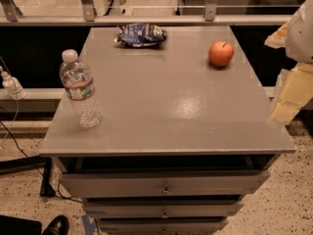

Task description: Move apple near blue chip bag

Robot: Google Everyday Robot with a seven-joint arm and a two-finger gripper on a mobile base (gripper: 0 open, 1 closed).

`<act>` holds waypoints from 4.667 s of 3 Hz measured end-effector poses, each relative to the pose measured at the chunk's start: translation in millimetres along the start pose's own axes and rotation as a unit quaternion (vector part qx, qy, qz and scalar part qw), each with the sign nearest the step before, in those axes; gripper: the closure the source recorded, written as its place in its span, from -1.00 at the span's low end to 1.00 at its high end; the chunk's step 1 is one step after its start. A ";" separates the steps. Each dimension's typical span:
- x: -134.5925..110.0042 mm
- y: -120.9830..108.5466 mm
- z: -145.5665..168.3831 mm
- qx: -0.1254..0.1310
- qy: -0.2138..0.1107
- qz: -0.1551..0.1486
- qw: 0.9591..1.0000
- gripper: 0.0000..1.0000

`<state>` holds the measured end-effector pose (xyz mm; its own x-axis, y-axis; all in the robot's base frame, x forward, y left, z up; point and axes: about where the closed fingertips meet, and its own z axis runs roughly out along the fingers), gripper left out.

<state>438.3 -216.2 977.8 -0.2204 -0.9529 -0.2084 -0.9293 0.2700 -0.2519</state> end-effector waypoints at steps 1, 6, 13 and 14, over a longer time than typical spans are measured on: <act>0.0 0.0 0.0 0.000 0.000 0.000 1.000 -1.00; 13.9 -160.4 117.7 0.131 -0.239 0.198 0.942 -1.00; -11.2 -275.2 199.9 0.131 -0.449 0.304 0.830 -0.17; -16.2 -275.2 180.8 0.136 -0.462 0.296 0.825 0.31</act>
Offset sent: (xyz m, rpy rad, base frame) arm 0.0415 -0.0162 -0.0494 0.2020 -0.0189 -0.0775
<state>751.2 -250.1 879.6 -0.1748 -0.1642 -0.9708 -0.6116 0.7908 -0.0236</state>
